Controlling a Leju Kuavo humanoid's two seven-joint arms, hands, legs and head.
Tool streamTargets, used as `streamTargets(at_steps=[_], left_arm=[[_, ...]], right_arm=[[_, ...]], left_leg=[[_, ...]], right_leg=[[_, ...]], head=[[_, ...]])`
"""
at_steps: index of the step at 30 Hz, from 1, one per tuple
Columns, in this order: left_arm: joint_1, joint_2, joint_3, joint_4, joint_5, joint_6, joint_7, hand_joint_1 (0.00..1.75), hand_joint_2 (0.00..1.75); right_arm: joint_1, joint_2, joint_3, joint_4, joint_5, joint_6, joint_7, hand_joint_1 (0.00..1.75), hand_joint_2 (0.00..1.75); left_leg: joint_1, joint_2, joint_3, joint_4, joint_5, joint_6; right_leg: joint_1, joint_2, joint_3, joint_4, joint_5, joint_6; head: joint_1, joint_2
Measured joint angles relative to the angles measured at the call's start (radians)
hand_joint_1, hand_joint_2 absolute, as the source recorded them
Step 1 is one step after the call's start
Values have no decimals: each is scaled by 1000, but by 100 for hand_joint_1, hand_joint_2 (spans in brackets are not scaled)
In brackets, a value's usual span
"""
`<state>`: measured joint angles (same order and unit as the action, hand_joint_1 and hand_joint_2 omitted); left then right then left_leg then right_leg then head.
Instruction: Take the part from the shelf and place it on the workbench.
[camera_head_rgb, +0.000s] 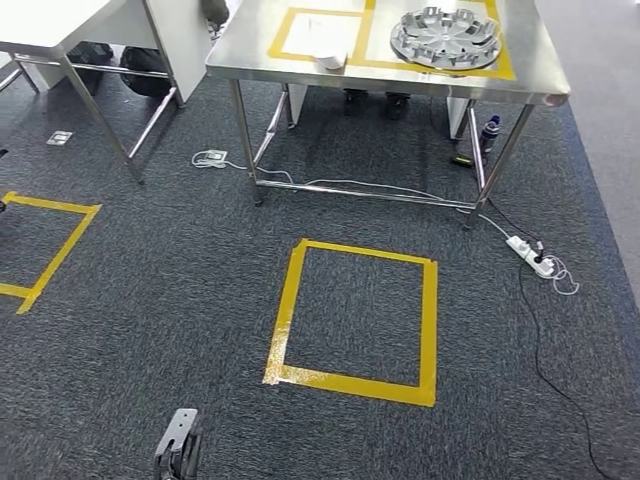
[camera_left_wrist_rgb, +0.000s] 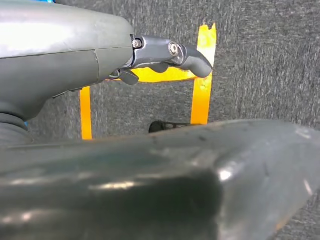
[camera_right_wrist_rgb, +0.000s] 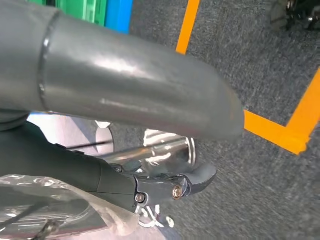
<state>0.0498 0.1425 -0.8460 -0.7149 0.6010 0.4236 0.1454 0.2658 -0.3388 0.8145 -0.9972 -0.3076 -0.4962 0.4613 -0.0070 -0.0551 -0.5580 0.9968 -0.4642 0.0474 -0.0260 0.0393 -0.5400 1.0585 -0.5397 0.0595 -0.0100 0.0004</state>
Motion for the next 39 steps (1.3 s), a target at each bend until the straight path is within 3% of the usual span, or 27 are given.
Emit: streamTargets(at_steps=[2,4,5,7,9,11,12,13,14,16,17,18,20,22,24,26,27,28,29,31,33,35,37,39], left_arm=[[-2,0,0,0,1,1,-1,0,0],[-1,1,0,1,2,3,-2,0,0],[0,2,-1,1,3,3,-2,0,0],[2,3,-2,2,5,4,-2,0,0],[0,2,-4,2,7,5,-2,0,0],[1,2,-4,2,8,7,-2,0,0],[2,3,-4,2,8,9,-2,0,0],[4,3,-4,2,9,11,-2,0,0],[4,3,-4,2,10,12,-2,0,0],[2,3,-4,2,14,15,-3,0,0],[0,3,-4,2,16,16,-4,0,0],[-1,3,-4,3,17,16,-5,0,0],[1,3,-4,3,17,18,-8,0,0],[1,3,-4,3,18,19,-10,0,0],[-4,2,-4,3,18,20,-13,0,0],[-7,2,-4,3,18,20,-14,0,0],[-7,2,-4,4,19,20,-15,0,0],[-6,2,-4,4,19,20,-15,0,0],[-5,2,-4,5,20,20,-16,0,0],[-6,2,-4,6,20,20,-18,0,0],[-7,2,-3,6,21,20,-19,0,0],[-3,4,-3,7,24,22,-20,0,0],[1,6,-4,7,26,24,-21,0,0],[1,6,-4,8,27,27,-21,0,0]], right_arm=[[-2,-2,10,0,-7,-3,-4,0,0],[-4,-3,18,1,-10,-5,-6,0,0],[-5,-4,21,1,-12,-5,-8,0,0],[-6,-5,28,1,-14,-5,-10,0,0],[-7,-6,37,1,-16,-6,-12,0,0],[-9,-6,44,1,-22,-6,-16,0,0],[-12,-6,48,2,-27,-7,-18,0,0],[-16,-6,52,2,-34,-8,-22,0,0],[-20,-6,57,2,-41,-9,-27,0,0],[-29,-7,70,3,-57,-12,-37,0,0],[-33,-7,76,3,-64,-14,-41,0,0],[-36,-7,82,4,-69,-15,-44,0,0],[-43,-9,92,5,-77,-17,-48,0,0],[-51,-10,104,7,-86,-18,-57,0,0],[-56,-12,119,12,-98,-19,-69,0,0],[-60,-14,137,18,-115,-19,-84,0,0],[-62,-14,146,22,-124,-18,-93,0,0],[-65,-15,156,25,-134,-18,-102,0,0],[-68,-15,165,28,-140,-18,-109,0,0],[-75,-16,182,33,-148,-17,-118,0,0],[-83,-17,196,39,-152,-15,-123,0,0],[-90,-18,207,44,-157,-12,-130,0,0],[-97,-18,218,49,-162,-7,-137,0,0],[-102,-18,230,56,-168,-3,-145,0,0]], left_leg=[[0,-20,-9,7,3,-14],[2,-40,-18,9,10,-27],[3,-37,-22,13,8,-33],[3,-3,-44,63,-27,-44],[5,35,-96,186,-95,-52],[9,43,-139,293,-136,-56],[10,44,-139,302,-131,-56],[11,47,-122,272,-109,-55],[10,58,-87,208,-75,-51],[1,110,-15,70,-29,-39],[-5,130,4,29,-21,-34],[-9,139,8,14,-24,-29],[-9,119,3,8,-21,-19],[-4,97,3,2,-15,-6],[-2,73,0,-1,-10,3],[-3,47,-3,0,-8,7],[-4,32,-3,1,-8,7],[-4,17,-3,2,-8,7],[-4,2,-2,4,-9,6],[-4,-23,-5,12,-10,1],[-2,-46,-16,19,-9,-11],[2,-66,-26,22,-4,-25],[0,-38,-39,46,-20,-37],[1,20,-84,144,-74,-49]], right_leg=[[-2,30,41,-75,12,-5],[1,17,45,-75,11,-15],[1,6,46,-76,14,-23],[0,-20,47,-79,19,-38],[3,-47,46,-80,19,-46],[5,-74,45,-79,17,-48],[6,-86,46,-79,17,-49],[7,-97,47,-79,16,-49],[7,-107,49,-79,15,-48],[11,-126,53,-78,10,-42],[13,-137,54,-77,8,-37],[15,-147,55,-77,6,-33],[16,-162,57,-78,1,-22],[11,-118,44,-47,-28,-11],[8,-58,-8,63,-90,-6],[8,-43,-70,186,-133,-6],[8,-41,-83,206,-127,-6],[8,-39,-77,184,-99,-6],[7,-31,-55,126,-57,-7],[2,13,0,-3,3,-10],[1,45,26,-54,9,-13],[3,30,31,-58,9,-21],[0,4,34,-65,14,-35],[0,-26,37,-68,15,-45]], head=[[0,0],[0,0],[0,0],[-7,0],[-13,0],[-13,0],[-13,0],[-13,0],[-13,0],[-13,0],[-13,0],[-13,0],[-14,0],[-10,0],[-5,0],[-4,0],[-4,0],[-4,0],[-4,0],[-4,0],[-4,0],[-4,0],[-9,0],[-15,0]])
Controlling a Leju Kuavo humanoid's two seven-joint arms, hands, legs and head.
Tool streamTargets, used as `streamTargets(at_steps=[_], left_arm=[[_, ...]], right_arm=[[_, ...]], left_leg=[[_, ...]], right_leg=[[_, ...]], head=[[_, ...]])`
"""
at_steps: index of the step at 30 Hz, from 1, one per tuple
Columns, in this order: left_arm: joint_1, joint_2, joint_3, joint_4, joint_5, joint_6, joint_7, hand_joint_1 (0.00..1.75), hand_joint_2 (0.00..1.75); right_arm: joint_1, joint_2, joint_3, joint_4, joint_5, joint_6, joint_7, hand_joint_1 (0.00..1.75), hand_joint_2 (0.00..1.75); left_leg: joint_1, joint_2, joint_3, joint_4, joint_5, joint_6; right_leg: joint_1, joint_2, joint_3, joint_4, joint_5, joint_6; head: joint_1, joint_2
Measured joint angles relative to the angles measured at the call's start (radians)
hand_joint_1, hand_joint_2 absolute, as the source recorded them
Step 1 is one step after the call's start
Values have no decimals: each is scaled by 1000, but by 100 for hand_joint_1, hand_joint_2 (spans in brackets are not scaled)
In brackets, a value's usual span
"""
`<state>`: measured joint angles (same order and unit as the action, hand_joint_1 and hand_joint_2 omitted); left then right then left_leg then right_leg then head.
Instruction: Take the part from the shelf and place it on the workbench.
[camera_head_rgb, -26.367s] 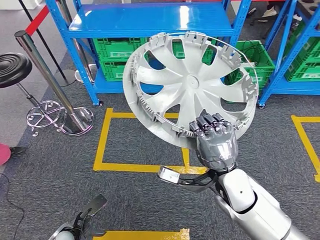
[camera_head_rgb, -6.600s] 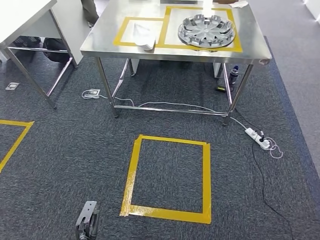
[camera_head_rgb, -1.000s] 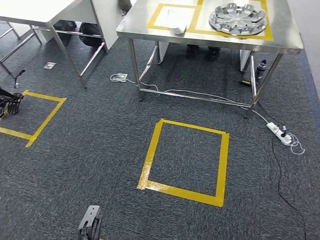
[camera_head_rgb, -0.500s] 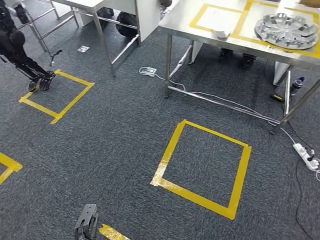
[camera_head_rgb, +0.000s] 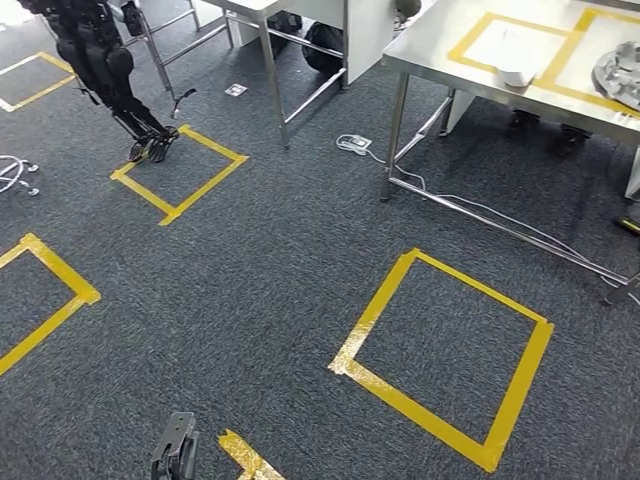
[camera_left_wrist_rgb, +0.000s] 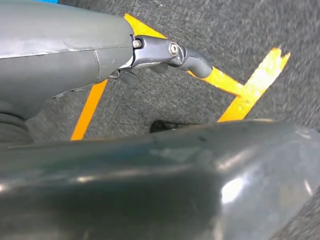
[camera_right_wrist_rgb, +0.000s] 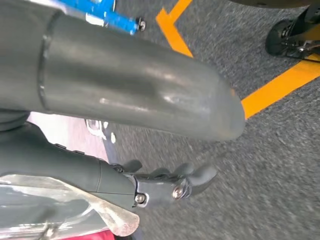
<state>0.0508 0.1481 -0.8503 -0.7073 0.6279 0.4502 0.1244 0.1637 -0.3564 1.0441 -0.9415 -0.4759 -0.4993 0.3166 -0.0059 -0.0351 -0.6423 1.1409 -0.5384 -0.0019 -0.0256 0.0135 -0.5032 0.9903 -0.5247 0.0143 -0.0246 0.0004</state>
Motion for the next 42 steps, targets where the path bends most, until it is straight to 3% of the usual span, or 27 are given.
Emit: streamTargets(at_steps=[2,3,4,5,7,9,11,12,14,16,17,18,19,21,22,23,25,27,29,31,33,34,36,38,40,42], left_arm=[[0,0,0,0,0,1,0,0,0],[2,0,0,0,0,1,0,0,0],[4,1,0,0,1,2,-1,0,0],[6,2,0,0,1,2,-1,0,0],[7,4,0,0,1,4,-1,0,0],[5,6,0,0,1,5,-1,0,0],[7,6,0,0,0,7,-2,0,0],[10,7,0,1,0,8,-2,0,0],[10,7,0,1,0,10,-2,0,0],[7,6,1,1,-1,10,-2,0,0],[7,6,1,1,-2,11,-1,0,0],[7,6,1,1,-4,11,-1,0,0],[7,6,1,1,-6,11,-1,0,0],[7,5,1,1,-10,11,0,0,0],[5,5,1,1,-10,11,0,0,0],[4,5,1,1,-10,11,0,0,0],[2,6,1,1,-10,12,0,0,0],[4,6,0,2,-10,12,1,0,0],[4,5,-1,2,-11,10,2,0,0],[-3,4,-2,3,-13,7,2,0,0],[-8,3,-2,4,-16,2,2,0,0],[-8,2,-2,6,-17,0,2,0,0],[-9,2,-3,10,-20,-2,2,0,0],[-11,1,-4,12,-22,-2,0,0,0],[-15,0,-4,14,-23,-2,-1,0,0],[-15,-1,-4,16,-24,-2,-1,0,0]], right_arm=[[-4,0,10,9,-6,3,-5,0,0],[-6,0,14,13,-8,4,-7,0,0],[-10,0,17,17,-9,5,-8,0,0],[-13,0,19,20,-10,6,-11,0,0],[-20,1,25,26,-14,7,-17,0,0],[-24,1,31,31,-18,8,-24,0,0],[-30,1,36,36,-23,8,-28,0,0],[-34,1,39,38,-25,8,-29,0,0],[-40,1,43,41,-27,8,-32,0,0],[-41,2,47,45,-30,8,-34,0,0],[-41,1,50,48,-32,8,-36,0,0],[-40,1,52,51,-35,8,-37,0,0],[-40,2,56,53,-38,7,-38,0,0],[-40,1,60,55,-42,6,-40,0,0],[-41,1,62,56,-43,6,-40,0,0],[-41,1,64,57,-44,5,-41,0,0],[-43,2,68,60,-44,4,-42,0,0],[-44,2,70,61,-45,3,-43,0,0],[-44,2,73,62,-51,0,-44,0,0],[-45,2,79,63,-61,-4,-45,0,0],[-45,2,87,64,-71,-5,-46,0,0],[-47,2,90,65,-75,-6,-46,0,0],[-51,2,95,66,-80,-7,-46,0,0],[-54,2,102,66,-83,-10,-47,0,0],[-55,2,108,66,-86,-12,-48,0,0],[-59,2,112,66,-88,-13,-48,0,0]], left_leg=[[7,21,-60,129,-52,-9],[10,23,-74,159,-56,-12],[12,25,-69,149,-39,-13],[13,32,-43,100,-7,-13],[8,73,29,-40,50,-6],[-1,106,67,-113,59,6],[-5,94,68,-120,55,19],[-4,83,69,-124,58,26],[0,61,71,-133,64,40],[1,39,70,-134,66,48],[0,26,69,-134,66,49],[-1,12,70,-134,65,50],[-1,-2,71,-133,65,50],[-1,-31,74,-131,64,48],[-1,-43,73,-127,62,45],[-1,-55,70,-122,61,40],[0,-78,59,-116,64,28],[4,-91,51,-114,67,16],[2,-48,33,-76,42,6],[3,9,-19,37,-16,-2],[9,22,-71,146,-55,-8],[10,24,-77,158,-49,-9],[11,38,-30,68,12,-5],[1,84,37,-60,57,4],[-10,111,61,-110,58,13],[-11,92,60,-117,59,22]], right_leg=[[2,-31,0,0,-3,-4],[3,-45,1,1,-4,-4],[3,-59,3,1,-6,-4],[3,-71,6,1,-8,-2],[5,-93,13,1,-16,6],[10,-113,17,1,-25,18],[12,-136,27,-4,-29,28],[10,-134,32,-4,-34,32],[7,-88,15,43,-69,38],[5,-32,-50,170,-130,39],[6,-21,-87,238,-152,39],[6,-17,-114,280,-156,39],[6,-14,-124,286,-140,39],[4,1,-91,183,-60,37],[2,26,-66,118,-27,36],[-1,49,-45,64,-9,35],[-2,75,-25,25,-10,33],[-1,53,-17,21,-8,25],[-1,26,-10,13,-4,11],[2,-6,-5,10,-6,0],[5,-38,-3,10,-9,-4],[6,-52,-2,10,-11,-4],[7,-76,4,10,-16,-1],[9,-97,11,10,-24,7],[13,-118,17,9,-30,17],[14,-139,23,5,-35,25]], head=[[-2,0],[-2,0],[-2,0],[-2,0],[-2,0],[-1,0],[0,0],[2,0],[7,0],[12,0],[13,0],[12,0],[12,0],[13,0],[13,0],[12,0],[12,0],[12,0],[6,0],[0,0],[-1,0],[-1,0],[-1,0],[-1,0],[-1,0],[-1,0]])
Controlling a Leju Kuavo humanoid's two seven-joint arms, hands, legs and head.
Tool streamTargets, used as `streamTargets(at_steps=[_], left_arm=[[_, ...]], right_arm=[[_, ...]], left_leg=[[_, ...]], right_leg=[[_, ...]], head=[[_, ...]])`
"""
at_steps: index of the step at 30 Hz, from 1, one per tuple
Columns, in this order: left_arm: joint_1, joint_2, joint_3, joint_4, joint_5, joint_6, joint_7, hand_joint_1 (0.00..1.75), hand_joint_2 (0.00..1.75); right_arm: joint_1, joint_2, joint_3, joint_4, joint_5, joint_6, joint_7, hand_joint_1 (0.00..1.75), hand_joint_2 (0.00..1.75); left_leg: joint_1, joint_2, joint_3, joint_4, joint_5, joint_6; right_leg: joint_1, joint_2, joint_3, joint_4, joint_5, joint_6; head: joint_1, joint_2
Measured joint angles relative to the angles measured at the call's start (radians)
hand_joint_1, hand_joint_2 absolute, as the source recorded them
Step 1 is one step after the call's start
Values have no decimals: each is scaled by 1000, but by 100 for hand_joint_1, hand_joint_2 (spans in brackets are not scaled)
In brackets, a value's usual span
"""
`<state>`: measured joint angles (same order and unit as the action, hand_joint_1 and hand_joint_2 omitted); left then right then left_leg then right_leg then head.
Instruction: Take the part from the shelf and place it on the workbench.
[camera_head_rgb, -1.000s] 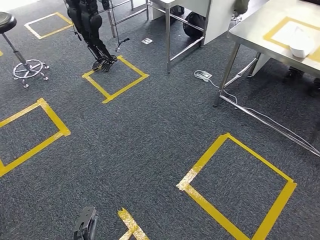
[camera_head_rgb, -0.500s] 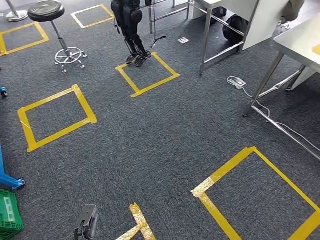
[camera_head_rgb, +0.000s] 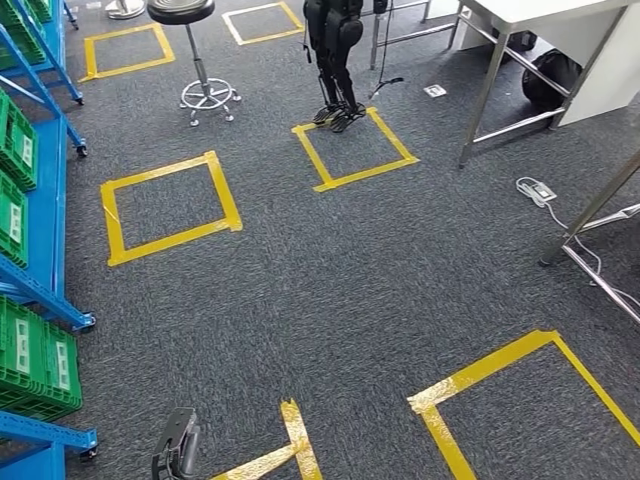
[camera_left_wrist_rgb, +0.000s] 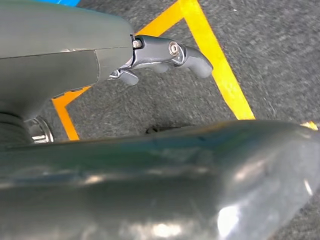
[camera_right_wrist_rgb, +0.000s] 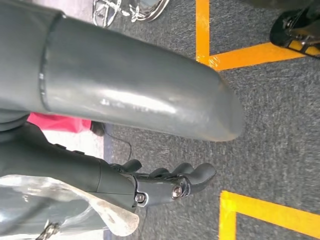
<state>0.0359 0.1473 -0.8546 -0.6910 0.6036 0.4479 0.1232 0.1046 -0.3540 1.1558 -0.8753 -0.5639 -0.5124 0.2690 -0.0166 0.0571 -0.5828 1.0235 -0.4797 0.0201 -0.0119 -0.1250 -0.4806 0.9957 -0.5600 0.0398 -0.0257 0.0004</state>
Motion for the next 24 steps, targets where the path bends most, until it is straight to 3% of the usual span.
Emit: streamTargets(at_steps=[1,3,5,6,7,8,9,11,13,15,16,18,20,21,22,23,24], left_arm=[[2,-1,0,1,0,0,0,0,0],[1,-3,0,4,-1,0,-1,0,0],[-2,-4,0,5,-2,0,-1,0,0],[-3,-5,0,5,-2,0,-2,0,0],[-2,-5,0,5,-2,0,-2,0,0],[-1,-5,-1,5,-2,0,-2,0,0],[0,-5,-1,5,-2,1,-2,0,0],[-1,-5,-1,5,-2,1,-2,0,0],[-1,-4,0,5,-2,3,-2,0,0],[2,-4,-1,6,-2,3,-2,0,0],[4,-4,-1,6,-2,3,-2,0,0],[6,-4,-3,6,-1,3,-2,0,0],[4,-5,-3,6,-1,3,-2,0,0],[3,-6,-4,6,-1,3,-2,0,0],[4,-6,-4,6,-1,3,-2,0,0],[6,-6,-4,6,-1,3,-2,0,0],[7,-6,-4,6,-1,3,-2,0,0]], right_arm=[[-3,0,2,0,0,0,0,0,0],[-6,0,4,0,-1,-1,-1,0,0],[-5,0,8,0,-1,-2,-1,0,0],[-4,0,10,0,-1,-3,-1,0,0],[-2,0,12,0,-2,-4,0,0,0],[-2,0,14,0,-2,-4,0,0,0],[-1,0,16,0,-2,-5,1,0,0],[-2,0,21,0,-3,-7,1,0,0],[-4,-1,24,0,-4,-10,1,0,0],[-7,-2,28,0,-6,-12,2,0,0],[-8,-2,29,0,-7,-12,2,0,0],[-9,-3,31,0,-9,-14,2,0,0],[-9,-3,34,0,-10,-15,2,0,0],[-8,-3,36,0,-10,-15,2,0,0],[-8,-4,38,0,-11,-16,2,0,0],[-9,-4,39,0,-11,-16,2,0,0],[-10,-5,41,0,-12,-16,2,0,0]], left_leg=[[1,-11,1,-5,2,5],[6,-33,5,-15,8,17],[6,-56,5,-16,8,23],[6,-70,5,-15,8,25],[6,-83,6,-15,7,25],[7,-98,7,-14,7,25],[8,-113,8,-12,6,23],[10,-141,6,-2,0,14],[10,-164,0,6,-3,1],[13,-185,-6,7,1,-9],[14,-181,-8,11,-2,-13],[13,-136,-32,65,-36,-22],[13,-82,-92,192,-99,-29],[14,-73,-121,253,-122,-31],[15,-69,-139,289,-128,-31],[15,-68,-137,286,-114,-29],[14,-63,-116,244,-83,-25]], right_leg=[[-1,8,-1,4,-8,4],[-5,59,-30,66,-49,10],[-6,110,-99,200,-108,10],[-6,119,-134,260,-124,11],[-6,123,-157,289,-122,12],[-7,124,-162,282,-99,12],[-9,129,-150,236,-60,13],[-16,167,-101,104,10,15],[-19,197,-66,34,28,13],[-16,184,-58,32,25,4],[-15,173,-56,30,27,-2],[-15,148,-53,26,29,-14],[-10,121,-50,25,25,-24],[-7,107,-49,25,23,-27],[-5,93,-47,25,21,-28],[-3,80,-44,25,18,-29],[-2,68,-39,25,14,-28]], head=[[1,0],[7,0],[12,0],[13,0],[13,0],[13,0],[14,0],[15,0],[16,0],[16,0],[15,0],[10,0],[5,0],[4,0],[4,0],[4,0],[4,0]])
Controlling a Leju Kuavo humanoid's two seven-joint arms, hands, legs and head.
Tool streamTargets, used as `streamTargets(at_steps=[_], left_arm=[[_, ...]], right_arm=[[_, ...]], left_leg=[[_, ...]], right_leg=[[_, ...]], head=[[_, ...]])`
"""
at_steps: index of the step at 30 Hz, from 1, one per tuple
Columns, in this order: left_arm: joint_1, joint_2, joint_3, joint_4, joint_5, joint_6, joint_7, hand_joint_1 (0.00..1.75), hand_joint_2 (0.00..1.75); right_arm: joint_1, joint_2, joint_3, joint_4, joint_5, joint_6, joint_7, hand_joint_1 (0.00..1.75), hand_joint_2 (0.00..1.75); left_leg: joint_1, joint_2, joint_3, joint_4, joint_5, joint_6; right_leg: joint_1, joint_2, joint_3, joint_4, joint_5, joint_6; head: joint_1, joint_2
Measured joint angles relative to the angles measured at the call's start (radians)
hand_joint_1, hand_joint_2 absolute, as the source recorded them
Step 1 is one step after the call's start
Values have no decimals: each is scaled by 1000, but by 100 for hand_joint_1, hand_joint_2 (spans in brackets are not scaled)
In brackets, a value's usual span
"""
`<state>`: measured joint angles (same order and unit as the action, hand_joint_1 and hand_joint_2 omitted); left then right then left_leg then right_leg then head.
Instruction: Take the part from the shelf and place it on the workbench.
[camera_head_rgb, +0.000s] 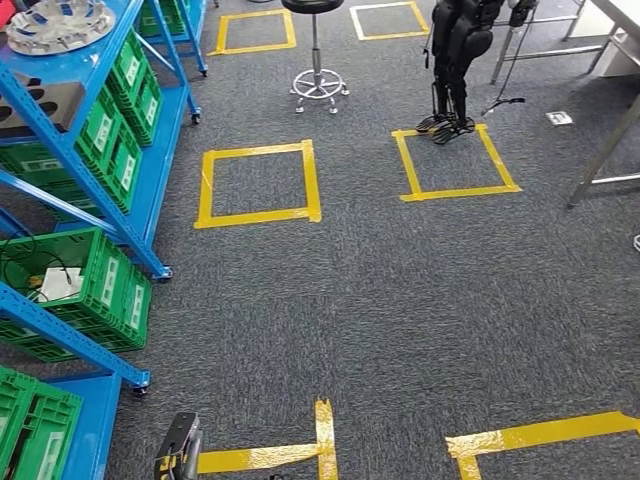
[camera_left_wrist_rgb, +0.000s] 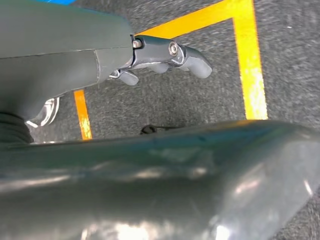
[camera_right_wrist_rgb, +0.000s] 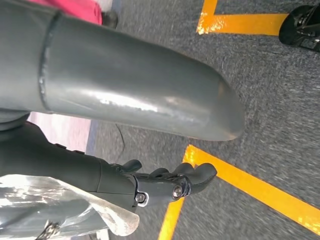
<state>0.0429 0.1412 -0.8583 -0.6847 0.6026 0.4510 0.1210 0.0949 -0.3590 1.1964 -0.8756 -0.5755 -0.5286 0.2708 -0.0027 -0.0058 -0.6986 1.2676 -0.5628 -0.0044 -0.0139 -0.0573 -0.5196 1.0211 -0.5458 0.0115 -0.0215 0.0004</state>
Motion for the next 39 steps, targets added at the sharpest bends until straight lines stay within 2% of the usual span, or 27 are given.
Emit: streamTargets(at_steps=[2,4,5,7,9,11,12,13,14,15,16,18,20,22,23,25,26,27,28,29,30,31,33,35,37,38,39], left_arm=[[0,1,0,0,1,0,0,0,0],[-3,1,0,0,1,0,0,0,0],[-4,2,0,0,2,0,0,0,0],[0,3,0,0,2,0,0,0,0],[2,3,0,0,3,0,0,0,0],[-2,2,0,0,3,0,0,0,0],[-3,2,0,0,3,0,0,0,0],[-3,2,0,0,3,3,0,0,0],[-2,2,0,0,1,12,-3,0,0],[-1,1,0,0,-6,30,-8,0,0],[0,-1,1,1,-28,66,-18,0,0],[-1,-11,25,9,-152,158,-48,0,0],[12,-30,105,13,-414,218,-44,0,0],[52,-45,215,-8,-690,229,15,0,0],[76,-51,262,-26,-777,230,50,0,0],[109,-61,327,-59,-840,231,95,0,0],[117,-66,350,-73,-843,231,106,0,0],[122,-69,369,-85,-844,231,113,0,0],[127,-72,383,-94,-845,231,118,0,0],[133,-74,394,-102,-847,231,122,0,0],[139,-76,403,-109,-848,231,127,0,0],[144,-77,409,-115,-846,230,132,0,0],[148,-79,415,-127,-832,223,144,0,0],[145,-80,415,-139,-798,200,152,0,0],[148,-79,415,-148,-751,163,157,0,0],[152,-80,415,-152,-727,144,160,0,0],[154,-80,414,-155,-702,126,162,0,0]], right_arm=[[-1,0,2,0,0,0,0,0,0],[-2,0,4,-1,-1,-1,0,0,0],[-3,0,5,-2,-1,-1,0,0,0],[-7,0,6,-3,-1,-2,0,0,0],[-7,0,8,-5,-1,-2,0,0,0],[-5,-1,9,-6,-1,-2,0,0,0],[-5,-1,9,-6,-2,-2,0,0,0],[-5,-2,10,-6,-2,-5,1,0,0],[-4,-2,11,-5,0,-15,7,0,0],[-4,-2,12,-5,8,-34,17,0,0],[-4,-2,11,-2,34,-63,38,0,0],[12,11,-27,6,173,-115,120,0,0],[72,33,-145,-12,467,-132,200,0,0],[148,54,-320,-61,872,-132,224,0,0],[176,65,-406,-83,1063,-131,224,0,0],[214,87,-537,-111,1330,-124,224,0,0],[230,95,-588,-120,1386,-120,225,0,0],[244,104,-634,-127,1387,-117,225,0,0],[256,112,-674,-131,1347,-115,225,0,0],[267,119,-706,-136,1289,-112,225,0,0],[275,126,-734,-140,1238,-108,225,0,0],[283,132,-758,-146,1207,-99,225,0,0],[293,148,-801,-158,1185,-66,225,0,0],[297,167,-838,-163,1163,-18,223,0,0],[297,184,-866,-165,1140,30,221,0,0],[296,192,-879,-166,1131,53,219,0,0],[295,198,-891,-166,1121,73,218,0,0]], left_leg=[[-10,43,69,-133,62,14],[-24,85,108,-213,78,27],[-30,89,110,-221,72,30],[-29,67,111,-234,77,38],[-22,42,117,-248,85,48],[-17,17,120,-253,87,55],[-16,3,120,-253,87,57],[-16,-11,121,-253,87,57],[-16,-25,123,-253,86,57],[-15,-40,126,-252,85,56],[-13,-55,128,-250,83,53],[-12,-84,127,-241,78,42],[-10,-111,119,-234,77,30],[-6,-128,112,-231,78,20],[-7,-115,108,-223,72,15],[-8,-60,78,-156,31,6],[-7,-31,49,-95,0,2],[-5,-16,16,-28,-29,-1],[-3,-10,-10,25,-45,-3],[-2,-7,-21,47,-43,-4],[-2,-4,-12,32,-23,-3],[-2,3,15,-19,11,1],[-12,50,83,-149,64,13],[-24,86,117,-217,71,25],[-27,72,120,-231,69,32],[-25,61,124,-239,73,36],[-22,49,128,-247,78,41]], right_leg=[[3,-23,10,0,-10,4],[6,-45,15,-1,-18,11],[7,-56,18,-2,-20,14],[7,-69,26,-5,-25,21],[3,-21,11,31,-52,28],[0,41,-50,149,-106,33],[0,52,-89,217,-129,36],[0,55,-119,265,-136,38],[-1,56,-134,277,-123,40],[-2,58,-129,248,-90,41],[-5,67,-106,185,-45,43],[-12,111,-53,61,9,45],[-13,133,-26,15,8,38],[-11,114,-18,10,7,26],[-11,105,-17,9,9,19],[-12,85,-13,4,9,9],[-9,70,-11,4,7,5],[-7,53,-9,4,4,2],[-5,35,-7,4,1,0],[-4,19,-4,4,-2,-1],[-3,5,0,4,-6,-1],[-2,-7,6,4,-10,0],[1,-29,15,3,-19,4],[5,-51,17,1,-26,10],[5,-73,29,-5,-29,18],[4,-67,34,-4,-35,22],[2,-46,32,11,-47,25]], head=[[0,0],[0,0],[1,0],[1,0],[4,0],[8,0],[8,0],[8,0],[8,0],[8,0],[8,0],[9,0],[10,0],[11,0],[8,0],[-3,0],[-8,0],[-12,0],[-12,0],[-12,0],[-12,0],[-12,0],[-13,0],[-12,0],[-12,0],[-9,0],[-7,0]])
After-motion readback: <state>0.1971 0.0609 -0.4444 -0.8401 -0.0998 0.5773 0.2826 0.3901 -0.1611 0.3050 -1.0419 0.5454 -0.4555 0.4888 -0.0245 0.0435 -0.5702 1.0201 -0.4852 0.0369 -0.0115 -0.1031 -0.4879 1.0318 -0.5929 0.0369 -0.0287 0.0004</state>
